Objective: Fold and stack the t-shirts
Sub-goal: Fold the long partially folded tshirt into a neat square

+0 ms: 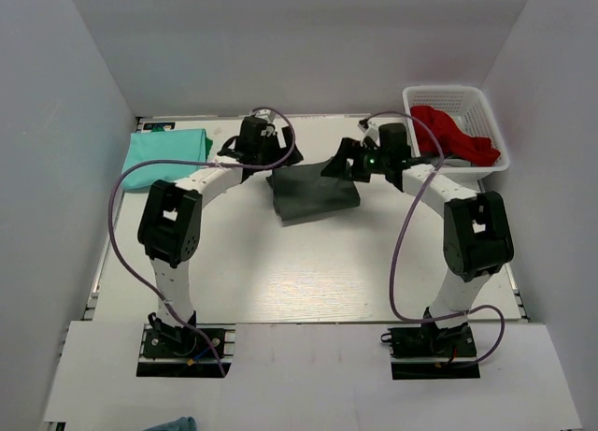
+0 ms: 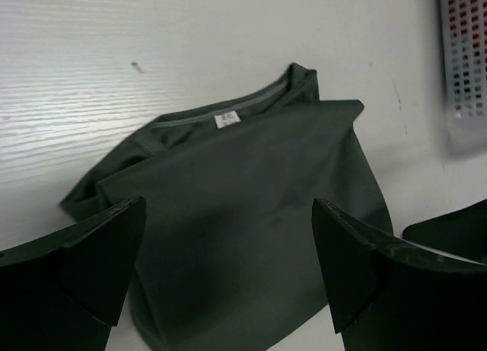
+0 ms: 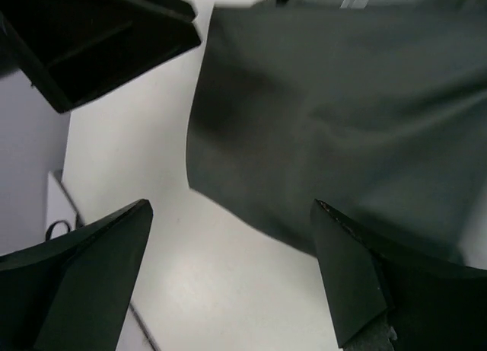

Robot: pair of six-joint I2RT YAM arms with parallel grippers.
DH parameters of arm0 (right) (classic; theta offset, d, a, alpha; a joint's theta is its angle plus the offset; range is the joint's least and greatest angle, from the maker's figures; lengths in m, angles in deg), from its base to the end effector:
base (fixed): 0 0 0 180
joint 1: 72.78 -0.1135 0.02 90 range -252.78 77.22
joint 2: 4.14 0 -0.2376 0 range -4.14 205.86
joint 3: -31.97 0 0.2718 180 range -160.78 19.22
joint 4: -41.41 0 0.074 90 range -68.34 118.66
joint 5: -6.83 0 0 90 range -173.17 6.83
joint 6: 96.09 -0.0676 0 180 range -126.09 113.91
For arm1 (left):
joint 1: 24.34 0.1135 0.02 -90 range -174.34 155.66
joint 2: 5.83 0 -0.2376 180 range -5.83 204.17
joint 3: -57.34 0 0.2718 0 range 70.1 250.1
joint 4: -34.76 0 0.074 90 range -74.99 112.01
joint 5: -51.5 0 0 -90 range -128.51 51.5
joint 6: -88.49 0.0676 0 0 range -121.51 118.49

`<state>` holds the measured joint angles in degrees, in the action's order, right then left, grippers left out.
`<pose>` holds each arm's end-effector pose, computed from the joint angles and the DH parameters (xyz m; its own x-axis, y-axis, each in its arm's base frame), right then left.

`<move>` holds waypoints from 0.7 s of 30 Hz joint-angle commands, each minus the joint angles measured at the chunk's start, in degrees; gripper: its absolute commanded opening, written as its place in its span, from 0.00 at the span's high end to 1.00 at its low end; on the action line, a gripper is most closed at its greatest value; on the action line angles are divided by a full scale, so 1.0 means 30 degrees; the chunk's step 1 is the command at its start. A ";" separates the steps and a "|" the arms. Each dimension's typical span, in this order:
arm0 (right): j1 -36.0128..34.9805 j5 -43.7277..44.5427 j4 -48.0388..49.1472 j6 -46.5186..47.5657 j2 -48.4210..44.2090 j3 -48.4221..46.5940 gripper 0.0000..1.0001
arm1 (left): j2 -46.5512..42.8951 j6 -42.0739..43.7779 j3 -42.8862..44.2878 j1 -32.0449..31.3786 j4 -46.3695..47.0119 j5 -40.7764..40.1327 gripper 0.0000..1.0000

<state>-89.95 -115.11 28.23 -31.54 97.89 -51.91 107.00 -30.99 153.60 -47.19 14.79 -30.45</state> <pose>0.4098 0.1641 0.1929 -0.7418 0.1525 -0.6531 -0.4026 0.6776 0.6154 0.4441 -0.1974 0.1711 -0.7179 -0.2263 -0.6584 0.1550 0.8701 -0.4680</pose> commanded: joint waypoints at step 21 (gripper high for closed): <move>-0.1981 -0.0221 0.3337 -0.2120 0.0774 0.8905 0.10 | -0.2354 -0.0341 -0.5709 0.0088 -0.0229 0.0477 0.00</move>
<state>-93.45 -120.97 46.83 -38.95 102.27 -32.22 107.59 -33.24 141.06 -46.08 19.86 -27.13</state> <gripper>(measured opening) 0.900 0.995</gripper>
